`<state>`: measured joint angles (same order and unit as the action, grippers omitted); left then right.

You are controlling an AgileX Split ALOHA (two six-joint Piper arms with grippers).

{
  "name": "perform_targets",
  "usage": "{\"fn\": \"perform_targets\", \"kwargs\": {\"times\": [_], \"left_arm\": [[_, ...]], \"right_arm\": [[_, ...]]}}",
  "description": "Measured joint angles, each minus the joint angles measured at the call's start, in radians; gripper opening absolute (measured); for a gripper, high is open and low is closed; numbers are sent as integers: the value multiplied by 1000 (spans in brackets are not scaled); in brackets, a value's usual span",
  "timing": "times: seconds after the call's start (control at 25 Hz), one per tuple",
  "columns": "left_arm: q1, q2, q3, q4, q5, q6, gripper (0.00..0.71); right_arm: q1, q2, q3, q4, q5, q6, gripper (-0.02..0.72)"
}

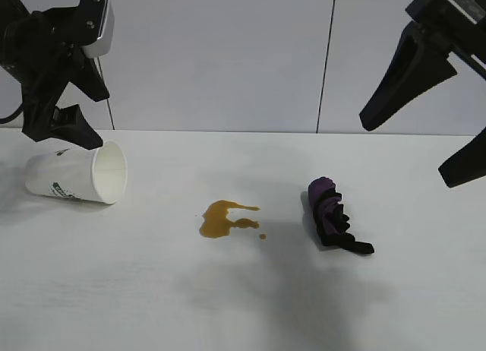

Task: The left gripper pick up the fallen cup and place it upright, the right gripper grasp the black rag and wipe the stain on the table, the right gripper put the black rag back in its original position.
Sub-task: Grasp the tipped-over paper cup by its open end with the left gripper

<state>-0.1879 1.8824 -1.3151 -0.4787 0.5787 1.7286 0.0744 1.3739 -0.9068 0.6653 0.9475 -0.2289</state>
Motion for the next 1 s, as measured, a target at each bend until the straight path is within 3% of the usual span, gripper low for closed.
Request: {"fn": "perform_targets", "kwargs": {"times": [0.16,0.52,1.0], "left_arm": [[0,0,0,29,-10,-33,684],[0,26,0,134,0,-40,693],[0,105,0,143,-3,167,693]], "right_arm": [[0,0,0,3,0,0,629],[0,0,0,5,0,0,629],[0,0,0,5,0,0,629]]}}
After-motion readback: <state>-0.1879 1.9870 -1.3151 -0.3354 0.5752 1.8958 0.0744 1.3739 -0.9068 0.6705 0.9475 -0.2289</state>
